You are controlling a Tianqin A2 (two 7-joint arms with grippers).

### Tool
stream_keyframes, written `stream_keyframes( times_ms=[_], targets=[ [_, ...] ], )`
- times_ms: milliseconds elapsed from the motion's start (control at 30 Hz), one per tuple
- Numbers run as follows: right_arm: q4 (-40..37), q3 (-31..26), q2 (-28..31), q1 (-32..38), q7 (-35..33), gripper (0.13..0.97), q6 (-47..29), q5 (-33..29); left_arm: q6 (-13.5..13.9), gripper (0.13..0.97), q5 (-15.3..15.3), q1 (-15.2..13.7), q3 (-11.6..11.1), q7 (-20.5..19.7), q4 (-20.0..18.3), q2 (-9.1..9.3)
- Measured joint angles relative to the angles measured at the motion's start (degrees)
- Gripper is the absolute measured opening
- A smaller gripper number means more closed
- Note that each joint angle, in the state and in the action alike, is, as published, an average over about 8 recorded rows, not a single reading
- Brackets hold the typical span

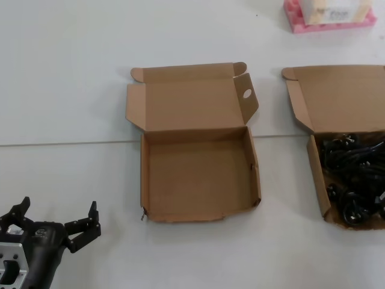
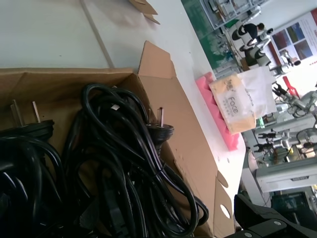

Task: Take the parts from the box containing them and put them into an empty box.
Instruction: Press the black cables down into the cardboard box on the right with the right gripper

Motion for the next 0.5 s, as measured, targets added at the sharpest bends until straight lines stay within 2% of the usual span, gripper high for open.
stream_keyframes(
  times_ms=[500],
  targets=[
    [-3.16,19.08,-9.52,-4.24,2.76,0.933,-11.65,-20.81,0.0,0.966,0.0,0.0,0.0,0.0,0.0,0.0]
  ],
)
